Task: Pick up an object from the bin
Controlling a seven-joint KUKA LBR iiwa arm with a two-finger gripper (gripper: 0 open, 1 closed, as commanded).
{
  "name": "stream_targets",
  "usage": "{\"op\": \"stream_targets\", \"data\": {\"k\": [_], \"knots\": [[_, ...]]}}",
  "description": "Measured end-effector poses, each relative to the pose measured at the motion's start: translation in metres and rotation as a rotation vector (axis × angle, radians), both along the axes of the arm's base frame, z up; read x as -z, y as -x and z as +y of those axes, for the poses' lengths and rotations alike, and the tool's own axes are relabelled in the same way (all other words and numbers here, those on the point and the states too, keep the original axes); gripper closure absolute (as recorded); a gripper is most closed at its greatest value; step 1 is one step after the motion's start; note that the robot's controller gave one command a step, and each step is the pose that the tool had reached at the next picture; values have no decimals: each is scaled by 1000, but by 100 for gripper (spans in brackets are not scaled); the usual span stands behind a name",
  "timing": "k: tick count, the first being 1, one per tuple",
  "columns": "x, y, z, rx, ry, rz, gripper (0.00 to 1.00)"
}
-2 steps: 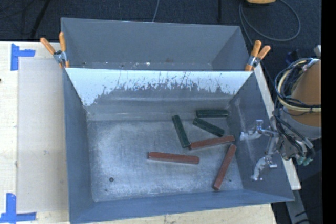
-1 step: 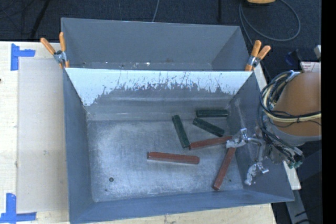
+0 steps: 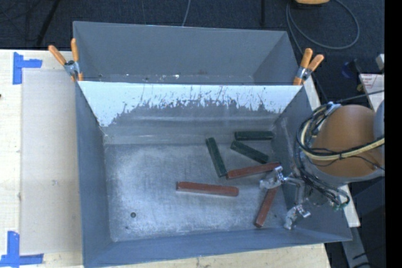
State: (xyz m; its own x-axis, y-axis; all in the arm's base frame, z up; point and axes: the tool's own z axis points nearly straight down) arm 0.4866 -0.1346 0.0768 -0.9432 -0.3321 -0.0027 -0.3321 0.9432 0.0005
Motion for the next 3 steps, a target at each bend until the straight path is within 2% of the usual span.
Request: {"op": "stream_targets", "data": {"k": [1,2,3], "knots": [[-50,2,3,-311,0,4,0],[-9,6,15,-208,1,0,0],[3,-9,11,-697,-3,-8,100]]}}
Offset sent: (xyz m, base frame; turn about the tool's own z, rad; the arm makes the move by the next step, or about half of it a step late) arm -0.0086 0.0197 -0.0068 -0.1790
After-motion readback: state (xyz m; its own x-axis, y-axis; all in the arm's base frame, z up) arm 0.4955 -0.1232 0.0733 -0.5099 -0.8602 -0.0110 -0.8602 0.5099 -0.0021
